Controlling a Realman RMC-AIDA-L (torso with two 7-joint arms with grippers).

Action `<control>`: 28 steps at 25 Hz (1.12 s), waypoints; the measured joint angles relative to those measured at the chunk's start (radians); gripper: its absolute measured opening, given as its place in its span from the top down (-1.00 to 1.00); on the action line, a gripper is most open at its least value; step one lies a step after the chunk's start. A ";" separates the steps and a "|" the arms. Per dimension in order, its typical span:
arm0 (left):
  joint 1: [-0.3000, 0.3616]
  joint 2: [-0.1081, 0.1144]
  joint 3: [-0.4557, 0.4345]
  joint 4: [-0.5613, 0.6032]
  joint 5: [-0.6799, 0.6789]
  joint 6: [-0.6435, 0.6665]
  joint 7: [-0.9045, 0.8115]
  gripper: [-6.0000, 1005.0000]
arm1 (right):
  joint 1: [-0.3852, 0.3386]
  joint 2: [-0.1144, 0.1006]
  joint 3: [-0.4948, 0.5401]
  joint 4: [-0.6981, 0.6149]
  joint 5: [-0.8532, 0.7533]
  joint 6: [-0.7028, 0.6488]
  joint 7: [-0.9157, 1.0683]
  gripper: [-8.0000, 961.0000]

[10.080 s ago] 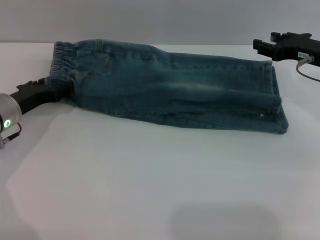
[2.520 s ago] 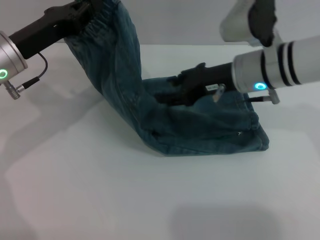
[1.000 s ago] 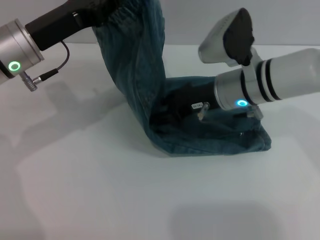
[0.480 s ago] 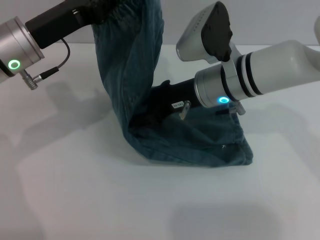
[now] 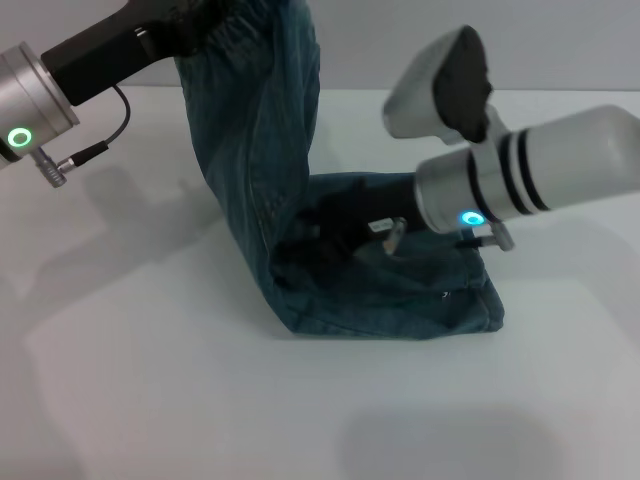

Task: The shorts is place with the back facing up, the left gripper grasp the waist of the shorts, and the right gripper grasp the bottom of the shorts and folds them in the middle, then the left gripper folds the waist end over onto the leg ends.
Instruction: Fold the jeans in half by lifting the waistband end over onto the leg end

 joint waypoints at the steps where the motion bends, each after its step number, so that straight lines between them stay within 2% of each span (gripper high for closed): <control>1: 0.003 0.001 0.000 0.000 0.000 0.000 0.000 0.86 | -0.015 -0.001 0.004 -0.006 0.000 0.000 0.000 -0.17; 4: 0.009 0.002 -0.001 0.000 0.001 0.002 0.001 0.86 | -0.071 -0.003 0.037 -0.030 0.000 0.007 -0.003 -0.17; 7: 0.016 0.001 -0.001 0.000 0.004 0.004 0.003 0.86 | -0.126 -0.004 0.112 -0.051 -0.001 0.022 -0.005 -0.17; 15: 0.022 -0.001 0.017 -0.001 0.007 0.010 0.005 0.86 | -0.216 -0.004 0.293 -0.081 0.004 0.120 -0.033 -0.17; 17: 0.022 -0.001 0.017 -0.001 0.007 0.010 0.005 0.86 | -0.227 -0.003 0.344 -0.081 0.005 0.176 -0.045 -0.17; 19: 0.028 -0.005 0.070 -0.009 0.003 0.011 0.008 0.86 | -0.230 -0.003 0.372 -0.079 0.006 0.214 -0.049 -0.17; 22: 0.028 -0.006 0.077 -0.014 0.002 0.011 0.009 0.86 | -0.237 -0.002 0.415 -0.075 0.007 0.303 -0.056 -0.17; 26: 0.028 -0.007 0.087 -0.022 0.002 0.012 0.012 0.86 | -0.233 -0.002 0.433 -0.067 0.044 0.424 -0.057 -0.17; 28: 0.018 -0.012 0.118 -0.076 -0.003 0.018 0.082 0.86 | -0.229 -0.003 0.436 -0.062 0.084 0.461 -0.057 -0.17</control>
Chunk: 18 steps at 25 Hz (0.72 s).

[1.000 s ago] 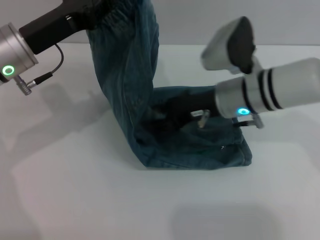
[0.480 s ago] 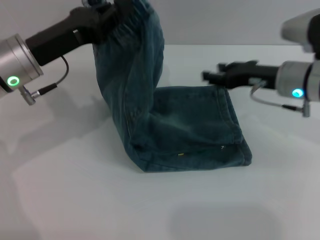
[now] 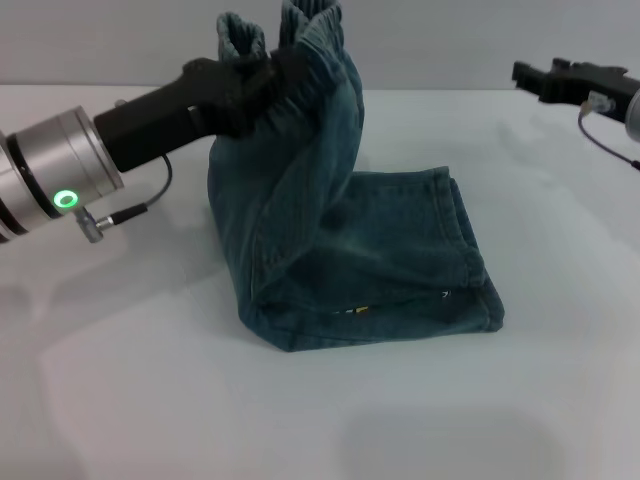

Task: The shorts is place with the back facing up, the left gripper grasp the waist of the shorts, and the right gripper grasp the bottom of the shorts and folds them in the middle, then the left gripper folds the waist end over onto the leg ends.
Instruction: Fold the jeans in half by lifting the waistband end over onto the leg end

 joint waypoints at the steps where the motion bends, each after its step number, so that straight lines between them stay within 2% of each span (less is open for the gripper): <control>1: -0.004 -0.001 0.005 -0.013 0.000 0.002 0.018 0.86 | 0.002 -0.001 0.002 0.001 0.013 0.008 0.000 -0.17; 8: -0.057 -0.003 0.046 -0.082 -0.003 -0.004 0.083 0.84 | 0.018 -0.001 0.005 0.006 0.032 0.038 -0.002 -0.17; 14: -0.067 -0.006 0.061 -0.083 -0.004 -0.002 0.101 0.75 | 0.028 -0.002 0.007 0.022 0.032 0.041 -0.002 -0.17; 18: -0.067 -0.006 0.064 -0.085 -0.033 0.004 0.118 0.38 | 0.028 -0.002 0.007 0.029 0.033 0.052 -0.003 -0.17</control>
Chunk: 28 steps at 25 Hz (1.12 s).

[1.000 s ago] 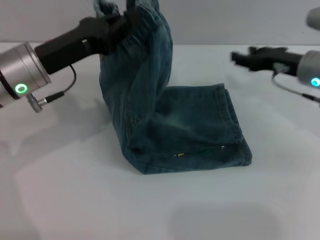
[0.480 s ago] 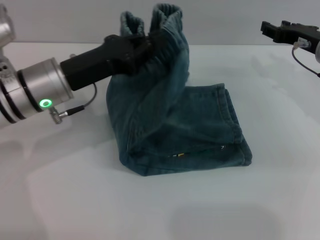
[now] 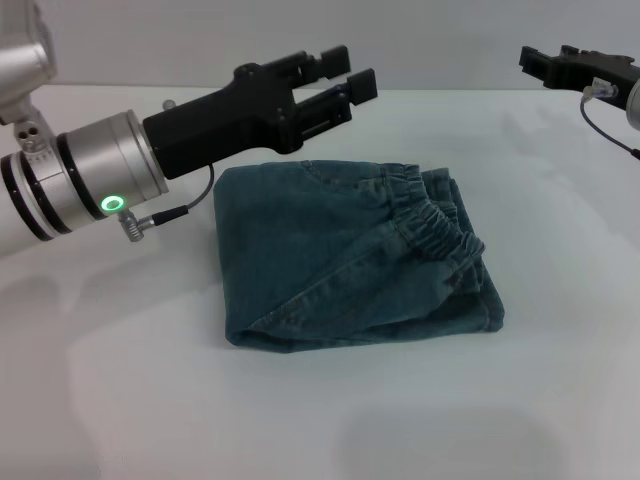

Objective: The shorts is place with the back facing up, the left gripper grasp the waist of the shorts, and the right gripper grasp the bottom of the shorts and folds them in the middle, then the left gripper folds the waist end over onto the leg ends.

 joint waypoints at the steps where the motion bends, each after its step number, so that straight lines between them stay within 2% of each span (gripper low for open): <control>1: 0.003 0.000 0.000 -0.003 -0.013 0.000 0.006 0.26 | 0.000 0.000 0.000 0.001 0.000 0.003 0.000 -0.17; 7: 0.011 0.003 -0.001 -0.016 -0.044 -0.002 0.023 -0.43 | -0.006 0.000 0.000 0.006 0.000 0.009 0.000 -0.17; 8: 0.036 0.004 -0.008 -0.029 -0.098 -0.018 0.054 -0.55 | -0.006 0.000 0.000 0.005 0.000 0.009 0.000 -0.17; 10: 0.036 0.004 -0.008 -0.029 -0.098 -0.018 0.054 -0.56 | -0.007 0.001 0.000 0.003 0.000 0.009 0.000 -0.17; 13: 0.076 0.005 -0.009 -0.047 -0.193 -0.036 0.104 -0.59 | -0.008 0.002 0.000 -0.002 0.000 0.009 -0.011 -0.17; 15: 0.076 0.005 -0.009 -0.047 -0.193 -0.036 0.104 -0.60 | -0.008 0.002 0.000 -0.004 0.000 0.009 -0.034 -0.17; 16: 0.133 0.006 -0.010 -0.052 -0.300 -0.085 0.165 -0.61 | -0.009 0.002 0.000 -0.006 0.003 0.009 -0.055 -0.17; 19: 0.174 0.007 -0.014 -0.071 -0.384 -0.121 0.215 -0.63 | -0.011 0.003 -0.004 -0.008 0.073 0.009 -0.183 -0.17; 24: 0.230 0.009 -0.061 -0.121 -0.489 -0.135 0.288 -0.63 | -0.026 0.007 -0.007 -0.003 0.346 -0.052 -0.580 -0.17; 25: 0.242 0.009 -0.075 -0.124 -0.496 -0.135 0.295 -0.63 | -0.031 0.008 -0.005 0.007 0.431 -0.083 -0.681 -0.17; 26: 0.253 0.009 -0.093 -0.126 -0.497 -0.135 0.304 -0.63 | -0.042 0.007 0.000 0.054 0.673 -0.201 -0.927 -0.17; 27: 0.269 0.009 -0.130 -0.137 -0.498 -0.135 0.323 -0.63 | -0.045 0.008 0.000 0.079 0.753 -0.253 -1.017 -0.17; 28: 0.275 0.009 -0.156 -0.150 -0.498 -0.133 0.336 -0.63 | -0.045 0.008 0.000 0.079 0.753 -0.253 -1.017 -0.17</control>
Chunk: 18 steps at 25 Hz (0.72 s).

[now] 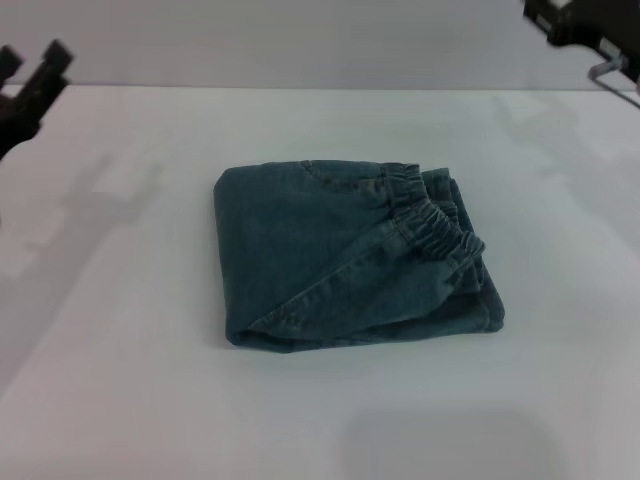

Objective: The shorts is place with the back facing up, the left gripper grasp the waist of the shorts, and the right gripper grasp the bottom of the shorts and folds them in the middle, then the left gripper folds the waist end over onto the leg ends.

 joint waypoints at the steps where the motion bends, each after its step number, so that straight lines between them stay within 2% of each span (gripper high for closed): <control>1: 0.000 0.000 0.000 0.000 0.000 0.000 0.000 -0.63 | -0.001 -0.001 0.001 0.039 0.108 -0.068 -0.103 -0.17; 2: 0.006 0.000 -0.060 -0.037 -0.005 0.009 0.026 -0.63 | -0.001 -0.002 0.001 0.087 0.222 -0.142 -0.214 -0.17; 3: 0.006 0.000 -0.060 -0.037 -0.005 0.009 0.026 -0.63 | 0.006 -0.003 0.002 0.151 0.347 -0.232 -0.321 -0.17; 4: 0.009 0.000 -0.096 -0.059 -0.009 0.015 0.043 -0.63 | 0.015 -0.003 0.002 0.209 0.444 -0.302 -0.407 -0.17; 6: 0.016 -0.001 -0.167 -0.103 -0.019 0.031 0.082 -0.63 | 0.039 -0.004 0.002 0.296 0.580 -0.392 -0.535 -0.17; 12: 0.032 -0.004 -0.357 -0.235 -0.057 0.100 0.234 -0.63 | 0.061 -0.005 0.002 0.377 0.770 -0.414 -0.612 -0.17; 15: 0.044 -0.004 -0.399 -0.249 -0.060 0.104 0.258 -0.63 | 0.059 -0.005 0.002 0.383 0.850 -0.415 -0.614 -0.17; 18: 0.047 -0.004 -0.405 -0.249 -0.062 0.102 0.258 -0.63 | 0.059 -0.005 0.002 0.387 0.861 -0.414 -0.615 -0.17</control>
